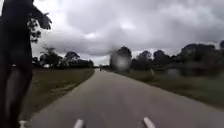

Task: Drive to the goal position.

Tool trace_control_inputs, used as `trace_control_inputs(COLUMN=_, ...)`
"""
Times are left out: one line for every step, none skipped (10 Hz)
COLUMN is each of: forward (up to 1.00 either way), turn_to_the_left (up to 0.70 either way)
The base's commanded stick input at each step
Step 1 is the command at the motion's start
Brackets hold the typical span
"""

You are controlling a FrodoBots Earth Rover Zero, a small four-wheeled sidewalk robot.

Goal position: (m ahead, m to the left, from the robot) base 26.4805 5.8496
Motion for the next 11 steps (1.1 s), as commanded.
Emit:
trace_control_inputs(forward=0.7, turn_to_the_left=0.0)
trace_control_inputs(forward=0.7, turn_to_the_left=0.0)
trace_control_inputs(forward=0.7, turn_to_the_left=0.0)
trace_control_inputs(forward=0.7, turn_to_the_left=0.0)
trace_control_inputs(forward=0.7, turn_to_the_left=0.0)
trace_control_inputs(forward=0.7, turn_to_the_left=0.0)
trace_control_inputs(forward=0.7, turn_to_the_left=0.0)
trace_control_inputs(forward=0.7, turn_to_the_left=0.0)
trace_control_inputs(forward=0.7, turn_to_the_left=0.0)
trace_control_inputs(forward=0.7, turn_to_the_left=0.0)
trace_control_inputs(forward=0.7, turn_to_the_left=0.0)
